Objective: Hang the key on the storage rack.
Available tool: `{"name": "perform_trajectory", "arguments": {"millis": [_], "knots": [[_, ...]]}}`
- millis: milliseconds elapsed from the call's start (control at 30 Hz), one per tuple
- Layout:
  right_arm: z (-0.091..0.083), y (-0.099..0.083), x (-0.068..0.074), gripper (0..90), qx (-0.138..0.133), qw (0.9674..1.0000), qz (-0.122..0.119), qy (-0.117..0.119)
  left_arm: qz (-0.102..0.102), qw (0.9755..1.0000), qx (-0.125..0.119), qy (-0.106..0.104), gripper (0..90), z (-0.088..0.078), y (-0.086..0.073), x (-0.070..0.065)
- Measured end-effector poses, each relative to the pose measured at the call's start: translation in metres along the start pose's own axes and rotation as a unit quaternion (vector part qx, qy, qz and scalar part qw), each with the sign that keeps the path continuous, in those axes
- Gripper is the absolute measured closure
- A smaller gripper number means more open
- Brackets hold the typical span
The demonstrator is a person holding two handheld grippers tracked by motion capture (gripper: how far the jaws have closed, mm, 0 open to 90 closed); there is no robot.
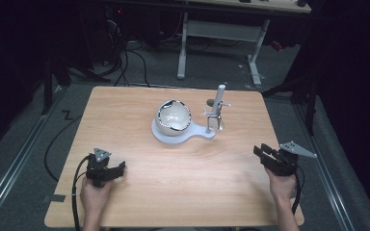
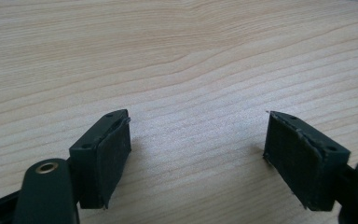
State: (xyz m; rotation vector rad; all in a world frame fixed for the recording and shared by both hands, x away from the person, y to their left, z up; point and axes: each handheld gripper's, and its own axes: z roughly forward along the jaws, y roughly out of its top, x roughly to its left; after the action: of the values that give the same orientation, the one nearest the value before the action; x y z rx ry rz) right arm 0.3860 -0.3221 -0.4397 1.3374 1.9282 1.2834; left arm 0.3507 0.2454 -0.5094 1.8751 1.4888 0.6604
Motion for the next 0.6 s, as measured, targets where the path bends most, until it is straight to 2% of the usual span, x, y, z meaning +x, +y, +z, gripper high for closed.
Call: {"name": "perform_trajectory", "arguments": {"millis": [267,600], "knots": [[0.0038,-0.0057,-0.0016,60.3,0.006,0.9999,-0.003,-0.011,0.0,1.0,0.0,0.0,23.1,0.0,0.0,0.0],[0.0094,-0.01,-0.0028,60.2,0.012,0.9998,-0.002,-0.014,0.0,1.0,0.0,0.0,23.1,0.0,0.0,0.0]]}}
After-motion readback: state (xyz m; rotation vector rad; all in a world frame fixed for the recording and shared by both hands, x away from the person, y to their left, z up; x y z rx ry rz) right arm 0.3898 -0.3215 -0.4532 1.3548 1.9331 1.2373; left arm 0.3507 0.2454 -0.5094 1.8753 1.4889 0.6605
